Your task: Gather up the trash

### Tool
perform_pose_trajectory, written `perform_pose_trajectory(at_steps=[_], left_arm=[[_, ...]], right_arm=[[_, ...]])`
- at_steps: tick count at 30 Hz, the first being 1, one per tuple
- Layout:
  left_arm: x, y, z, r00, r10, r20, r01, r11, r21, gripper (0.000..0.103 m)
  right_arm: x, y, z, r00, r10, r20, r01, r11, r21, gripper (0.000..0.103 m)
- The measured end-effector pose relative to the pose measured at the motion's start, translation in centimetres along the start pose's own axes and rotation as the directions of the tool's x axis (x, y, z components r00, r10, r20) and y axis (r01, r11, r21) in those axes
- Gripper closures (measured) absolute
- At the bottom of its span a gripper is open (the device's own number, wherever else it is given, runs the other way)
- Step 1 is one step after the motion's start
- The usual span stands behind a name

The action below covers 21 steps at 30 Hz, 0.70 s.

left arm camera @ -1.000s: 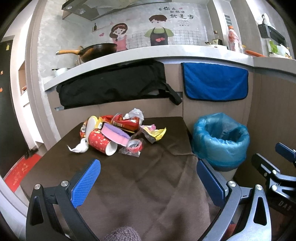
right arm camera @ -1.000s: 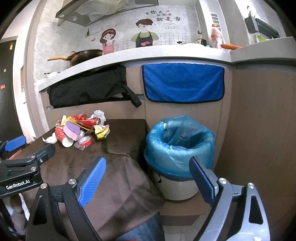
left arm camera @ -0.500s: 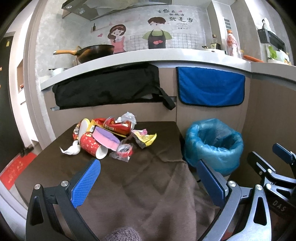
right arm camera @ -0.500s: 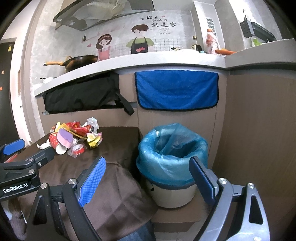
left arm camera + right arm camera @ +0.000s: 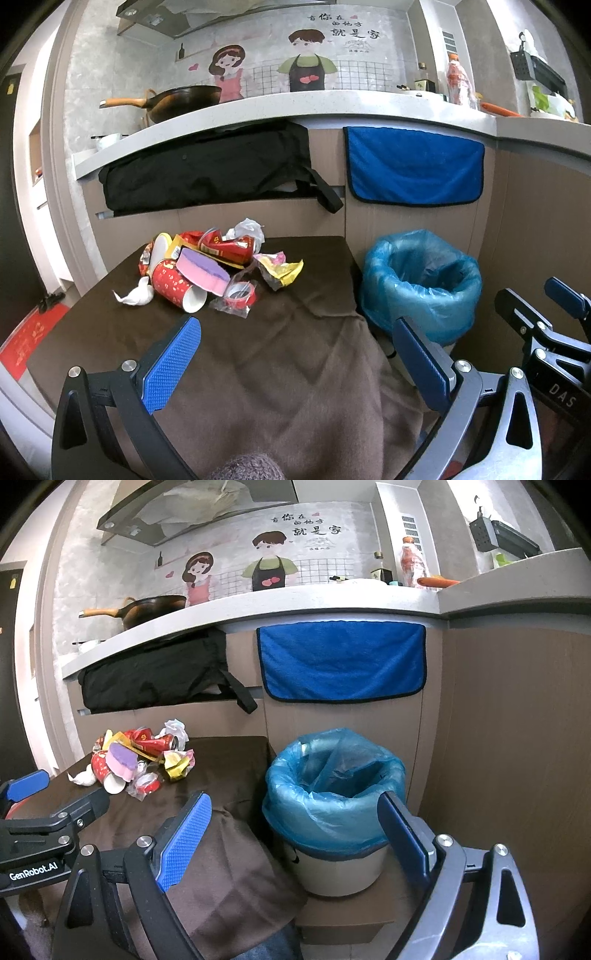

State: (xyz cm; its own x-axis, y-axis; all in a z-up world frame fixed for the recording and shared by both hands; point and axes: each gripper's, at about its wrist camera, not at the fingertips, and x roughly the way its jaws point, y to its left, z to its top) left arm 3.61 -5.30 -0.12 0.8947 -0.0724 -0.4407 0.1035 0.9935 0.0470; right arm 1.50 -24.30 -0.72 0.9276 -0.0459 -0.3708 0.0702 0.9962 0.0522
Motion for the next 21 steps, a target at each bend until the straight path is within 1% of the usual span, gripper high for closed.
perform_pose_trajectory(at_steps=[21], left_arm=[[-0.01,-0.05,-0.01,1.0,0.001,0.002,-0.001,1.0,0.0,0.001]], right_arm=[[0.01,-0.37,0.01,1.0,0.003,-0.003,-0.003,1.0,-0.001,0.013]])
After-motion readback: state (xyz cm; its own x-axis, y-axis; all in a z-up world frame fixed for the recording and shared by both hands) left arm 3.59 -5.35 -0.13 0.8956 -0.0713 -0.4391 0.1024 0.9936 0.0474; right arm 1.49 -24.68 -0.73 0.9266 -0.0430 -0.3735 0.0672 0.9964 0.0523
